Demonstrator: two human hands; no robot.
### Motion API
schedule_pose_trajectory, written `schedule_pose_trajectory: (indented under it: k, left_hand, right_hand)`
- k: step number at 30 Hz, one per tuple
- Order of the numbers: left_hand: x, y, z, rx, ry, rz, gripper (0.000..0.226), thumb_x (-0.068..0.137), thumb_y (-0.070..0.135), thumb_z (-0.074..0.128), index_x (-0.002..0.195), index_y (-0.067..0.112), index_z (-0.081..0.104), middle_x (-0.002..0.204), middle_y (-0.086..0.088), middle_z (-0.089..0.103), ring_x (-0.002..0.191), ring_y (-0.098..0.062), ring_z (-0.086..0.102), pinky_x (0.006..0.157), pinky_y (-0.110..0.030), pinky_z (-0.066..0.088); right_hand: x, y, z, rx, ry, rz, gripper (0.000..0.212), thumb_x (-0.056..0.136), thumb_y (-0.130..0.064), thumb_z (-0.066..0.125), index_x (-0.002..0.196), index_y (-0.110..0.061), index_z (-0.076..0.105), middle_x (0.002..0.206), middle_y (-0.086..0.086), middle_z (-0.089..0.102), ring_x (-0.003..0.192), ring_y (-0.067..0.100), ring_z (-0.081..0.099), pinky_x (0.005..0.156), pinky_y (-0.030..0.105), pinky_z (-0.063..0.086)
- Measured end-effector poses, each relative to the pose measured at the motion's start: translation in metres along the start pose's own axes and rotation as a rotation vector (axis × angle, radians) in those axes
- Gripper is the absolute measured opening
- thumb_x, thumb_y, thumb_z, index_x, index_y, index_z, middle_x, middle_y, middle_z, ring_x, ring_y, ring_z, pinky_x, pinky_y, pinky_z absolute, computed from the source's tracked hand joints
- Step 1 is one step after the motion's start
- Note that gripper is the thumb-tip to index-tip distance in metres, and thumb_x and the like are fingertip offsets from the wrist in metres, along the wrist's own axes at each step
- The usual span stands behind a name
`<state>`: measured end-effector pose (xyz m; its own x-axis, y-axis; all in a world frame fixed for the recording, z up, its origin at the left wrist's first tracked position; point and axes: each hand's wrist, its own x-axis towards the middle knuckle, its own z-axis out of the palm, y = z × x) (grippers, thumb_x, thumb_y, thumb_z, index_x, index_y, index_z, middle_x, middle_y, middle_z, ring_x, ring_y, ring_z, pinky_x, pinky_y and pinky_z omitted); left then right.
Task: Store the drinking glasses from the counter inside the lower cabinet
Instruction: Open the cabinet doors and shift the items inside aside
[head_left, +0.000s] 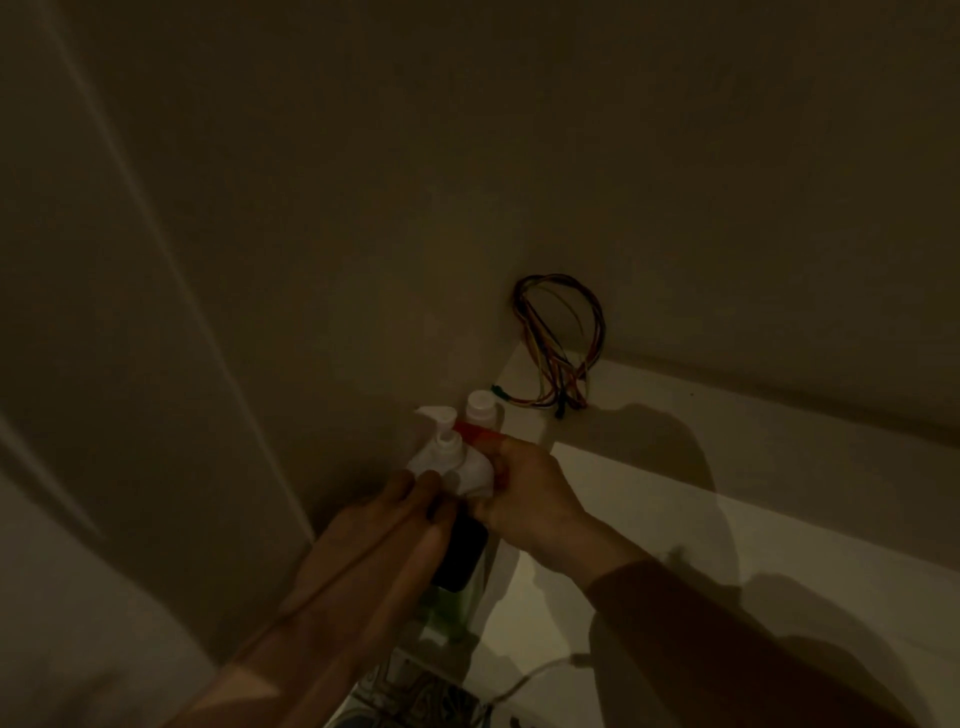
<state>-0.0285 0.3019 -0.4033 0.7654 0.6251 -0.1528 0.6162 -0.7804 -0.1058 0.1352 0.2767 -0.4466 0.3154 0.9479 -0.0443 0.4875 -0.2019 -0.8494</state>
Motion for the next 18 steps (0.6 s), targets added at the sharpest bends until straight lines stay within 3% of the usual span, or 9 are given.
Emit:
schedule_pose_trajectory:
  k: [2,5,7,9,10,12,15,18]
  left_hand:
    - [0.004,0.0,0.003,-0.022,0.015,0.018,0.047,0.101,0.022,0.039,0.147,0.023,0.031,0.147,0.001,0.031,0.129,-0.021,0.032,0.081,-0.03,0.037]
    - [0.006,0.002,0.001,0.051,0.028,0.04,0.05,0.101,0.026,0.037,0.15,0.025,0.026,0.152,0.001,0.025,0.134,-0.021,0.03,0.091,-0.034,0.045]
    - [0.001,0.001,-0.001,0.049,0.028,0.033,0.054,0.099,0.027,0.042,0.151,0.025,0.024,0.153,0.001,0.024,0.134,-0.021,0.03,0.093,-0.034,0.044]
    - [-0.004,0.001,-0.001,0.05,0.061,0.051,0.07,0.091,0.034,0.055,0.151,0.028,0.021,0.152,0.003,0.026,0.132,-0.021,0.032,0.097,-0.034,0.04]
    - [-0.007,0.001,-0.002,0.044,0.082,0.069,0.079,0.086,0.041,0.06,0.152,0.03,0.018,0.151,0.004,0.028,0.131,-0.021,0.033,0.1,-0.034,0.038]
    - [-0.009,0.009,-0.006,-0.029,0.141,0.11,0.084,0.081,0.056,0.059,0.15,0.036,0.016,0.148,0.008,0.032,0.131,-0.018,0.034,0.103,-0.035,0.033]
    - [-0.001,0.031,-0.009,-0.164,0.238,0.175,0.075,0.08,0.07,0.046,0.145,0.04,0.021,0.142,0.013,0.036,0.127,-0.014,0.033,0.104,-0.035,0.032]
    - [0.016,0.06,-0.004,-0.197,0.2,0.189,0.082,0.081,0.079,0.035,0.15,0.038,0.018,0.152,0.009,0.031,0.136,-0.016,0.028,0.112,-0.036,0.024]
  right_hand:
    - [0.002,0.0,0.002,0.029,-0.018,0.002,0.061,0.084,0.002,0.07,0.14,-0.018,0.056,0.135,0.005,0.062,0.123,0.02,0.059,0.104,0.029,0.047]
    - [0.004,0.003,0.003,0.186,-0.059,0.044,0.067,0.084,0.01,0.067,0.142,-0.021,0.054,0.141,0.003,0.059,0.129,0.017,0.056,0.111,0.035,0.044]
    - [0.002,0.008,-0.001,0.18,-0.048,0.04,0.068,0.086,0.002,0.069,0.135,-0.044,0.057,0.132,-0.004,0.065,0.121,0.011,0.061,0.105,0.038,0.051]
    - [-0.003,0.016,-0.011,0.019,0.04,0.018,0.049,0.087,-0.024,0.071,0.117,-0.06,0.058,0.118,-0.011,0.068,0.109,0.007,0.066,0.095,0.041,0.057]
    - [-0.008,0.021,-0.016,-0.085,0.088,0.019,0.035,0.086,-0.039,0.067,0.116,-0.056,0.057,0.116,-0.012,0.066,0.107,0.009,0.065,0.092,0.043,0.057]
    - [-0.018,0.034,-0.028,-0.253,0.188,-0.008,0.038,0.086,-0.056,0.055,0.123,-0.044,0.054,0.119,-0.012,0.061,0.109,0.011,0.061,0.09,0.044,0.056]
    - [-0.033,0.053,-0.046,-0.441,0.324,-0.042,0.038,0.094,-0.053,0.049,0.128,-0.036,0.055,0.129,-0.007,0.057,0.113,0.013,0.059,0.092,0.038,0.055]
    - [-0.059,0.073,-0.069,-0.687,0.385,0.017,0.056,0.097,-0.057,0.037,0.138,-0.023,0.056,0.141,0.007,0.054,0.123,0.025,0.057,0.098,0.041,0.051]
